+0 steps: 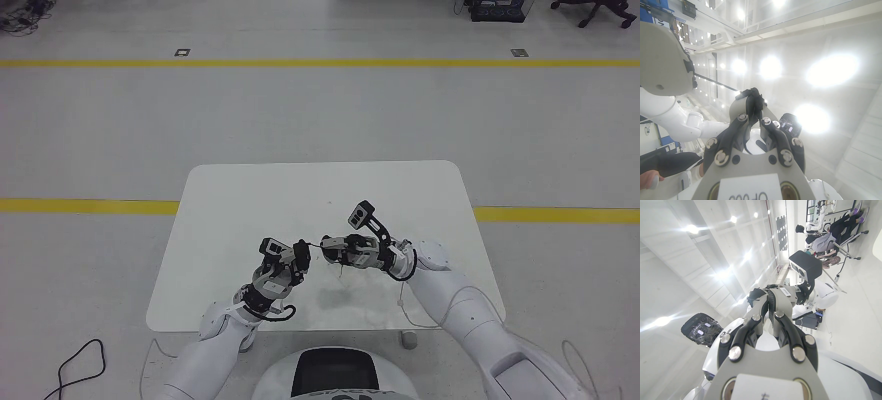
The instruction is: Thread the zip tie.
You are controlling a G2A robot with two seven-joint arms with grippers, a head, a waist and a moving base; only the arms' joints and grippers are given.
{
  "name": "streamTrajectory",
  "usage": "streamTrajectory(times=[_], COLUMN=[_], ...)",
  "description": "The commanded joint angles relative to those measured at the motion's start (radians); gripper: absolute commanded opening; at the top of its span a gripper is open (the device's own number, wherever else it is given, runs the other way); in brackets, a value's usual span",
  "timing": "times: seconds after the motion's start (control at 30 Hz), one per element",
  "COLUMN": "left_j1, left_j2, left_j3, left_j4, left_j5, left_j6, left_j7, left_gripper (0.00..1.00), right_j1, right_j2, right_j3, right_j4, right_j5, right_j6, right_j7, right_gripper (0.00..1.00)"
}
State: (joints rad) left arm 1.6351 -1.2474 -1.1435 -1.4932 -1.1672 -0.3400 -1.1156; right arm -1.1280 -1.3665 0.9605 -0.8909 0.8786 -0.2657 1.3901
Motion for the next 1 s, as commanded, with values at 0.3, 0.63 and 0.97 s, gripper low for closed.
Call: streamTrajectory(times=[0.3, 0.63, 0.97], left_j1=[0.000, 0.000, 0.000], left_j2=[0.000, 0.000, 0.000], left_j3=[0.000, 0.000, 0.000], left_j4=[0.000, 0.000, 0.000], left_j5=[0.000, 0.000, 0.000], left_j6=[0.000, 0.000, 0.000], left_j7=[0.000, 0.000, 0.000], left_gripper=[0.00, 0.00, 0.00], right_j1=[0.002, 0.005, 0.007], right_j2=[-0.003, -0.005, -0.008], right_j3=[-0.002, -0.004, -0.005], right_j4=[0.011, 0.021, 0.028], right_j5=[0.000, -0.002, -0.004], right_j6=[0.000, 0.000, -0.002], right_j7=[0.000, 0.000, 0.000], right_gripper=[0.00, 0.00, 0.00])
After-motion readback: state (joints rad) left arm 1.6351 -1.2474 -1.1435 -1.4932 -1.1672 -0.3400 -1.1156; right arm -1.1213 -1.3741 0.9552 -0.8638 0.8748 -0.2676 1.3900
